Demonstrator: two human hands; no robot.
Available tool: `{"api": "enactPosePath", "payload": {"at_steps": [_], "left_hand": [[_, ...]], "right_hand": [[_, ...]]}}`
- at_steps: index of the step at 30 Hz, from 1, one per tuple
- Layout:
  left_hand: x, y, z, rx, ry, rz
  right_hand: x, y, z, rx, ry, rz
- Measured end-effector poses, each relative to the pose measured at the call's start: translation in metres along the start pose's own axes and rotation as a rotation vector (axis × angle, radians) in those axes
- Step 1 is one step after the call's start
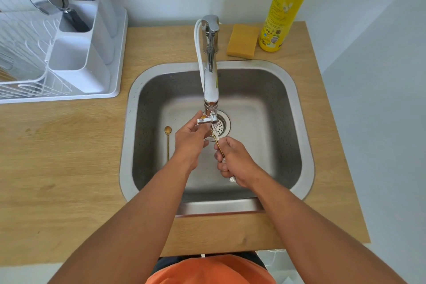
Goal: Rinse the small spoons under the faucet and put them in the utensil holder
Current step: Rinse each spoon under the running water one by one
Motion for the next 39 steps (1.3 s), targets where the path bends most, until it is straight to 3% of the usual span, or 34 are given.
{"api": "enactPosePath", "payload": {"at_steps": [8,19,23,25,28,34,39], "left_hand": [[-0.007,0.014,-0.006,-0.061,-0.147,0.058],[-0.017,0.004,0.003,-0.009,-0.021,0.121],[-0.018,0.008,0.017,-0.026,0.06,0.032],[-0.019,0.011,0.036,-0.204,0.22,-0.063],[-0.023,0.006,0.065,-0.685,0.391,-0.101],[-0.028,-0.018,0.077,-1.165,0.278,-0.055],[-0.027,-0.025,0.077,-1.18,0.289,-0.085]], "right_hand": [[-0.003,0.004,0.007,-0.006,0.0,0.005],[-0.008,0.001,0.003,0.253,-0.055,0.041],[-0.013,-0.007,-0.006,0.267,-0.036,0.05],[-0.016,-0.012,-0.012,0.22,-0.037,0.056],[-0.021,-0.023,-0.021,0.137,-0.061,0.086],[-0.027,-0.045,-0.032,0.046,-0.08,0.171],[-0.03,-0.048,-0.026,0.05,-0.062,0.206]]}}
Point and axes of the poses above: each hand's wrist, its own x-axis away from the middle knuckle, its own z-axis out of the back of the hand, y = z × x, the point moved 4 cm from there along -x, towards the middle knuckle, and after that the axes turned 1 degree about y, right-handed, at the moved point
